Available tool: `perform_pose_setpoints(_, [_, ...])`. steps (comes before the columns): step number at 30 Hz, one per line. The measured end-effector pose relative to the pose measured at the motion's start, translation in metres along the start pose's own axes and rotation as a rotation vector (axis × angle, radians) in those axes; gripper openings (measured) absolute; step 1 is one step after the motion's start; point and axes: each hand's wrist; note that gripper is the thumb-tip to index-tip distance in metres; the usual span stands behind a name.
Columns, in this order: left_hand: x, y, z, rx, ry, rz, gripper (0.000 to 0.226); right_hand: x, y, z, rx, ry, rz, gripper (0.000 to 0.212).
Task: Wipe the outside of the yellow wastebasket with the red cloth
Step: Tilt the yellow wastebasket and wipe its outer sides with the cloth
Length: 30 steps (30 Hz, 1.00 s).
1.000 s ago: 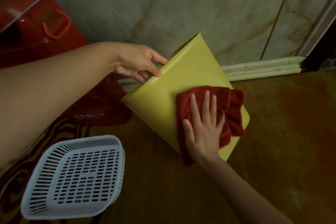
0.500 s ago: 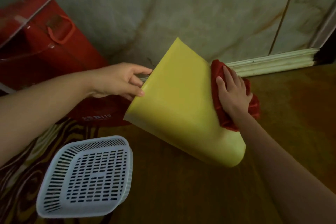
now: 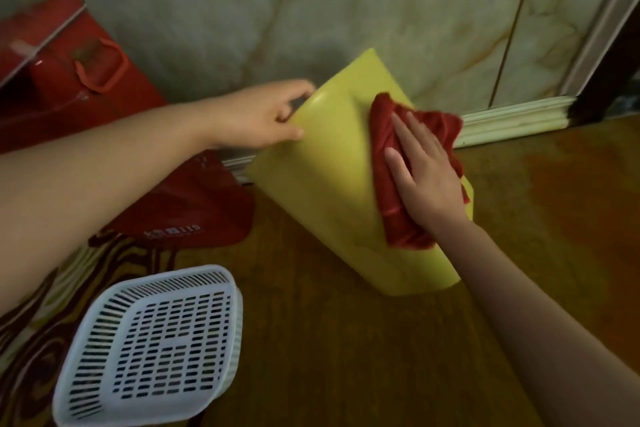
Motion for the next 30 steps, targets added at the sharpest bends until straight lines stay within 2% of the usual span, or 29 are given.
perform_pose_setpoints(3, [-0.008,0.000,-0.009,-0.058,0.044,0.059,0.026,-0.001,0.001,0.017,0.174,-0.107,-0.054,0.051])
perform_pose_setpoints(7, [0.014,-0.002,0.041,-0.083,-0.036,0.074,0.026,-0.009,0.025,0.017,0.370,-0.257,0.050,0.055])
perform_pose_setpoints(9, [0.027,-0.003,0.068,-0.058,-0.054,0.057,0.026,-0.007,0.036,0.008,0.447,-0.265,0.147,0.054])
perform_pose_setpoints(11, [0.041,-0.005,0.092,-0.052,-0.048,0.060,0.023,0.001,0.041,-0.005,0.375,-0.154,0.242,0.053])
perform_pose_setpoints(14, [0.060,-0.009,0.112,-0.150,-0.002,0.053,0.022,0.014,0.042,-0.008,0.021,0.023,0.349,0.052])
perform_pose_setpoints(16, [0.060,-0.008,0.107,-0.253,-0.025,0.028,0.025,0.015,0.045,0.011,-0.082,0.096,0.359,0.051])
perform_pose_setpoints(18, [0.051,-0.007,0.091,-0.209,-0.043,0.001,0.027,0.003,0.048,0.044,-0.103,0.104,0.352,0.050])
perform_pose_setpoints(20, [0.035,-0.013,0.063,-0.067,-0.046,-0.006,0.019,-0.017,0.047,0.076,-0.079,-0.016,0.347,0.048])
perform_pose_setpoints(22, [0.019,-0.025,0.047,-0.033,-0.078,0.006,0.011,-0.039,0.041,0.096,-0.021,-0.215,0.375,0.051])
perform_pose_setpoints(24, [0.015,-0.035,0.050,-0.026,-0.116,0.086,0.015,-0.047,0.037,0.100,0.043,-0.378,0.467,0.057])
perform_pose_setpoints(27, [0.026,-0.035,0.076,0.001,-0.126,0.196,0.016,-0.037,0.040,0.085,0.153,-0.555,0.558,0.051])
perform_pose_setpoints(29, [0.037,-0.037,0.095,-0.050,-0.131,0.196,0.009,-0.028,0.036,0.060,0.181,-0.556,0.530,0.052])
perform_pose_setpoints(30, [0.041,-0.038,0.102,-0.084,-0.124,0.199,0.007,-0.023,0.032,0.043,0.186,-0.483,0.514,0.054])
Point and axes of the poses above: each hand's wrist, its own x-axis towards the middle knuckle, its own y-axis out of the back of the hand, z = x × y, and after that the axes turned 8 degrees about y, right-handed
